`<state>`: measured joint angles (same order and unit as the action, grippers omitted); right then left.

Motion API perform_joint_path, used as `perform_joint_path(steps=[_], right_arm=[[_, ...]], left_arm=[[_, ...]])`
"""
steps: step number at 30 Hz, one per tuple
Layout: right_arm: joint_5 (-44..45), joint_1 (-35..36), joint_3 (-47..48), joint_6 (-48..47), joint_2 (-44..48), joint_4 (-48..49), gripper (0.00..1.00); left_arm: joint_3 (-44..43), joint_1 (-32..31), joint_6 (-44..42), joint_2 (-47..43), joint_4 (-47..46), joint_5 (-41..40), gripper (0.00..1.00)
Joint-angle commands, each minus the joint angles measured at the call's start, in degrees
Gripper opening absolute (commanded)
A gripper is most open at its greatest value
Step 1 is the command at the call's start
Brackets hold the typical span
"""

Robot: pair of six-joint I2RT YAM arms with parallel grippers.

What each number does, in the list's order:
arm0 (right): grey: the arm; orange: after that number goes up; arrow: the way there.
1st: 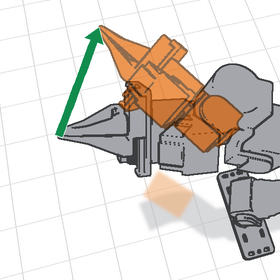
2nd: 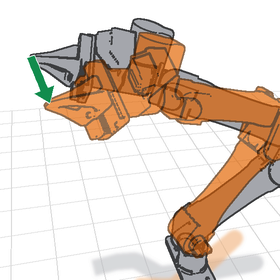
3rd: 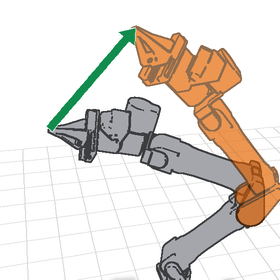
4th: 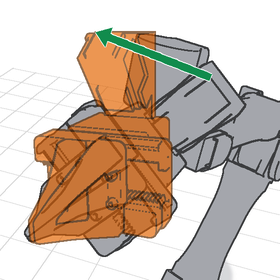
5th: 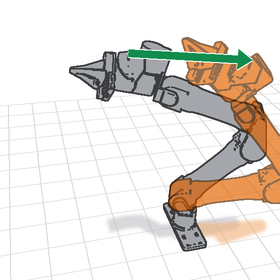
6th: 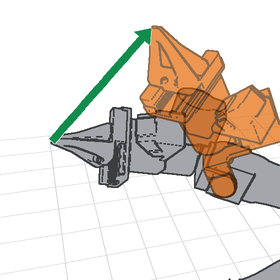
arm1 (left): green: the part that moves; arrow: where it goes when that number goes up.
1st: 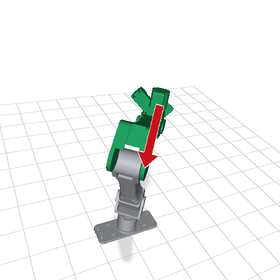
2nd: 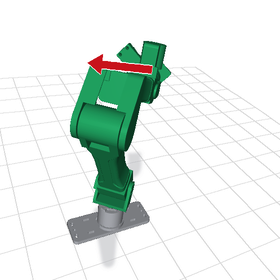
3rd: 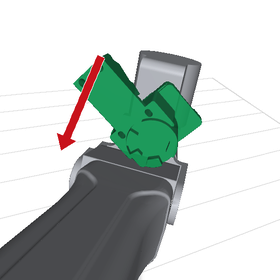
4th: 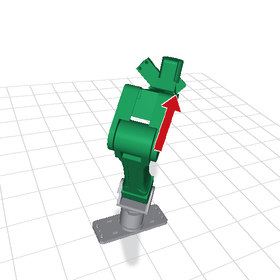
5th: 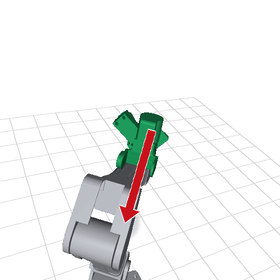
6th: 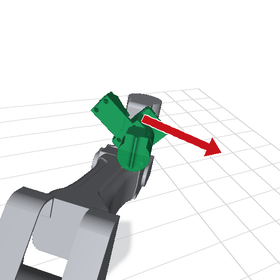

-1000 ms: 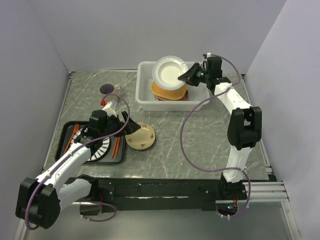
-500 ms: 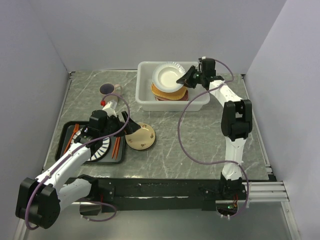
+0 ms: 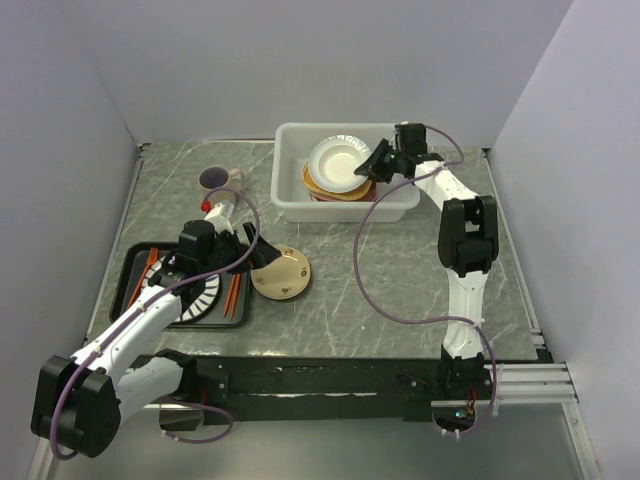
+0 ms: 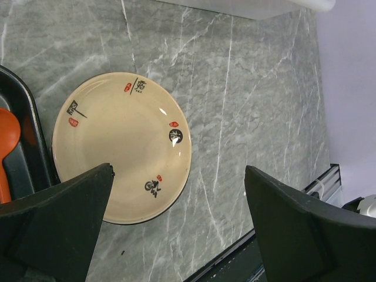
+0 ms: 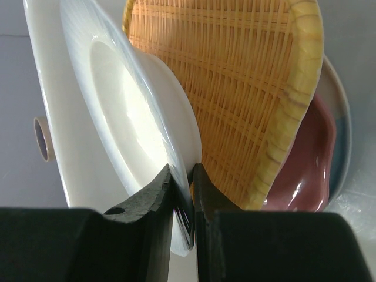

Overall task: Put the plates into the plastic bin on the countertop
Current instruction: Place the plate in the plastic bin.

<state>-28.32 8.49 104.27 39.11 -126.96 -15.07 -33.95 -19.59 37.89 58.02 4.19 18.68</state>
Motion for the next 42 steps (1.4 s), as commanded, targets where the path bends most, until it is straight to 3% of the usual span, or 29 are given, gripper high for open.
perform_joint_path(steps=[1, 8, 10, 11, 13, 16, 23, 33, 42], right_arm=[[-1.57, 0.39, 4.63, 0.09, -0.22, 4.17, 0.0], [-0.6, 0.47, 6.65, -1.32, -2.33, 1.27, 0.02], [-0.34, 0.39, 7.0, -2.02, -2.85, 0.14, 0.07], [-0.25, 0.3, 7.61, -2.37, -2.95, -0.22, 0.11], [0.54, 0.47, 7.53, -2.9, -2.6, -0.84, 0.3], [1.85, 0.47, 6.48, -3.6, -1.28, -1.1, 0.51], [7.64, 0.56, 1.92, -6.15, 5.04, -2.16, 0.78], [13.37, 1.18, -8.9, -7.65, 19.11, 5.66, 0.97], [11.88, 1.7, -9.08, -7.65, 20.26, 5.93, 0.98]], left_arm=[[-1.11, -0.09, -1.24, -0.45, -0.85, -0.22, 0.99], [-1.11, -0.09, -1.24, -0.45, -0.85, -0.04, 0.99], [-1.11, -0.09, -1.24, -0.36, -0.93, -0.04, 0.99], [-1.2, -0.09, -1.24, -0.36, -0.85, 0.04, 0.99], [-1.2, -0.09, -1.24, -0.45, -0.85, 0.04, 0.99], [-1.2, -0.09, -1.15, -0.54, -0.76, 0.04, 0.99], [-1.38, -0.09, -1.15, -0.71, -0.67, 0.13, 0.99], [-1.38, -0.09, -1.06, -0.8, -0.76, 0.13, 0.99], [-1.2, -0.09, -1.06, -0.98, -0.67, 0.04, 0.99]])
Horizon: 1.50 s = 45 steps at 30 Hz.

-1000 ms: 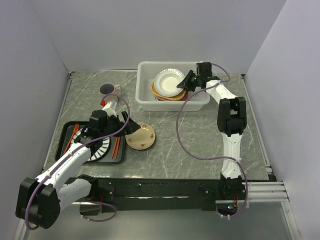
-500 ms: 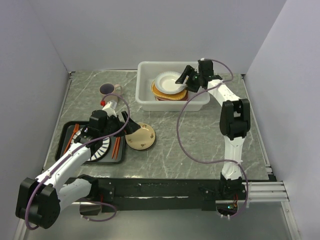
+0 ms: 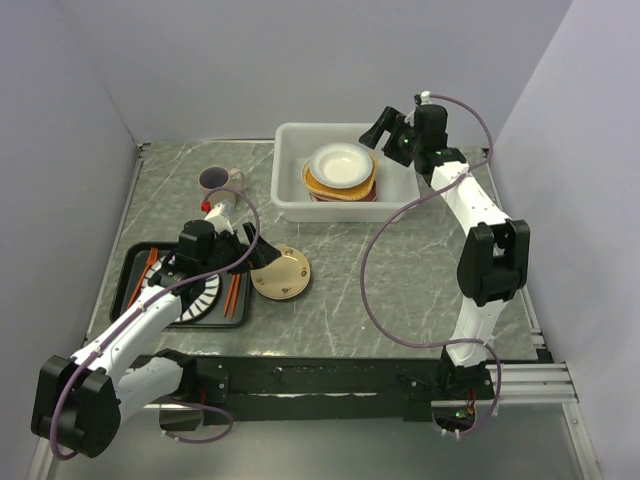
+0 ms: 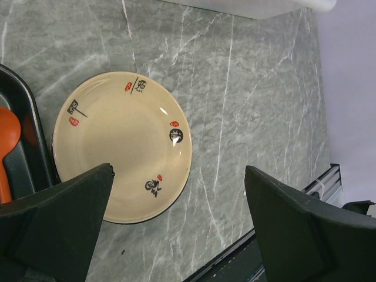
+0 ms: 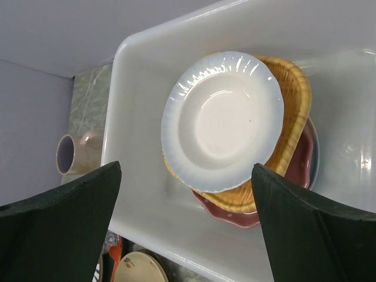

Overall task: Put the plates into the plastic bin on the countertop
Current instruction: Place the plate in the plastic bin, then pick up the plate at the center of the board.

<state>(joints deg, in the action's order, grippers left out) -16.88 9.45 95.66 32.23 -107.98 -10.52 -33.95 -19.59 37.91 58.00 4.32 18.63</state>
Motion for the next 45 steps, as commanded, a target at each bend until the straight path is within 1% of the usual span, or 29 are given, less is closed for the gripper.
perform_joint_path(steps=[1, 4, 6, 10, 13, 21, 24, 29, 36, 37, 45], right_arm=[[0.19, 0.83, -0.65, -0.76, 1.63, 1.64, 0.98], [-0.6, 1.44, -1.7, -1.29, 2.68, 1.38, 1.0], [-0.52, 2.23, -4.15, -1.2, 4.18, 1.64, 1.0], [-0.69, 3.73, -13.1, -0.24, 10.77, 5.77, 1.0], [-0.26, 5.48, -18.11, -0.06, 15.34, 7.18, 1.0], [0.36, 10.93, -25.25, -0.85, 23.95, 6.92, 1.0], [0.62, 12.87, -27.45, -0.94, 25.62, 6.39, 1.0], [0.1, 14.72, -33.77, 0.55, 28.0, 8.67, 1.0], [-1.13, 17.61, -40.45, 2.92, 30.28, 10.35, 0.97], [-1.13, 18.31, -41.51, 3.1, 30.29, 12.09, 0.96], [-1.22, 22.45, -44.33, 4.24, 27.48, 14.03, 0.93]], left_arm=[[-1.2, -0.09, -1.08, -0.96, -0.8, 0.09, 0.99], [-1.11, -0.09, -1.08, -1.05, -0.71, -0.09, 0.99], [-1.03, -0.09, -1.08, -1.13, -0.8, -0.09, 0.99], [-1.03, -0.09, -0.91, -1.13, -0.89, -0.18, 0.99], [-0.85, -0.09, -0.82, -1.22, -0.89, -0.18, 0.99], [-0.24, -0.09, -0.47, -2.1, -0.54, -0.61, 0.99], [0.03, -0.09, -0.29, -2.63, -0.63, -0.79, 0.99], [0.38, -0.09, -0.03, -2.98, -0.62, -0.79, 0.99], [0.73, -0.09, -0.03, -2.89, -0.89, -0.79, 0.99], [0.73, -0.09, 0.06, -2.89, -0.98, -0.79, 0.99], [1.0, -0.09, 0.15, -2.27, -1.42, -0.62, 0.99]])
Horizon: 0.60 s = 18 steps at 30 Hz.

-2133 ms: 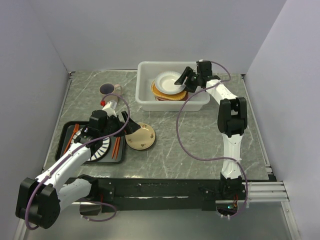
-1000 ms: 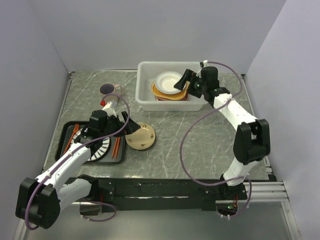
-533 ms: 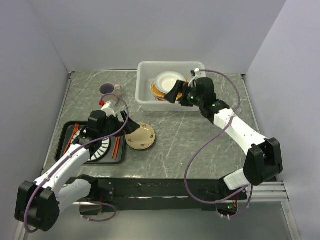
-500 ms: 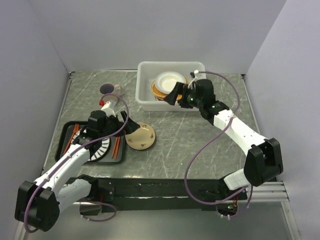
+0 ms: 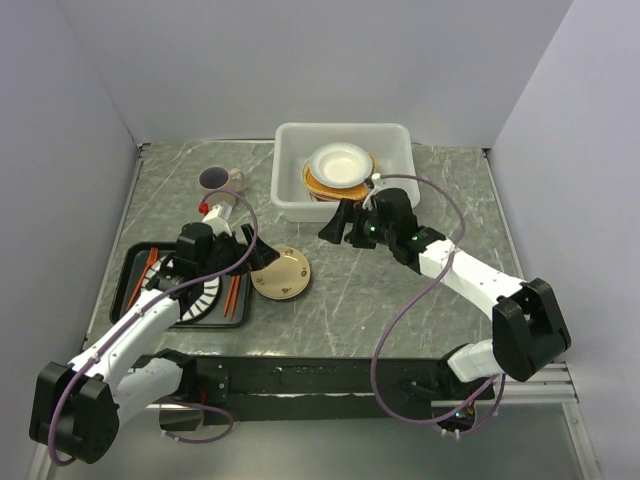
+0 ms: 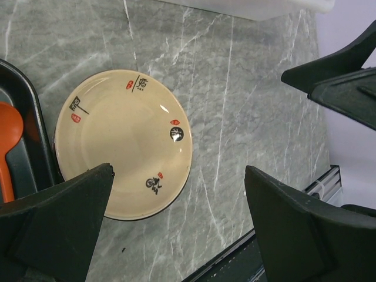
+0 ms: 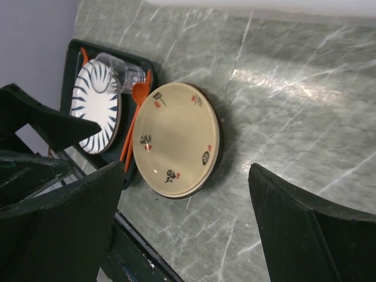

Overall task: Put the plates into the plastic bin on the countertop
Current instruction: Pick up the plate at the center of the board.

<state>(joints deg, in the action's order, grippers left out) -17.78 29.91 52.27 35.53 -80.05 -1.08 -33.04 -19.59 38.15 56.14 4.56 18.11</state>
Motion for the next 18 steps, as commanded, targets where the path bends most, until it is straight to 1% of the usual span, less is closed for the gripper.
perform_joint_path(steps=[1, 7, 11, 16, 18], right_arm=[[-0.5, 2.43, -1.03, 0.95, -0.98, 4.68, 0.92], [-0.06, 4.98, -1.3, 1.3, -5.37, 5.65, 0.9], [-0.41, 5.94, -1.65, 1.65, -8.79, 7.06, 0.82], [0.03, 7.44, -0.68, 1.56, -12.67, 7.58, 0.8], [0.2, 7.97, -0.16, 1.65, -14.43, 7.67, 0.78]], left_arm=[[-0.01, -0.09, -0.09, -0.24, -1.66, -0.09, 0.99], [-0.01, -0.09, -0.09, -0.33, -1.57, -0.09, 0.99], [-0.01, -0.09, -0.18, -0.51, -1.22, -0.35, 0.99], [-0.19, -0.09, -0.27, -0.5, -1.04, -0.35, 0.99], [-0.19, -0.09, -0.27, -0.42, -1.04, -0.44, 0.99]])
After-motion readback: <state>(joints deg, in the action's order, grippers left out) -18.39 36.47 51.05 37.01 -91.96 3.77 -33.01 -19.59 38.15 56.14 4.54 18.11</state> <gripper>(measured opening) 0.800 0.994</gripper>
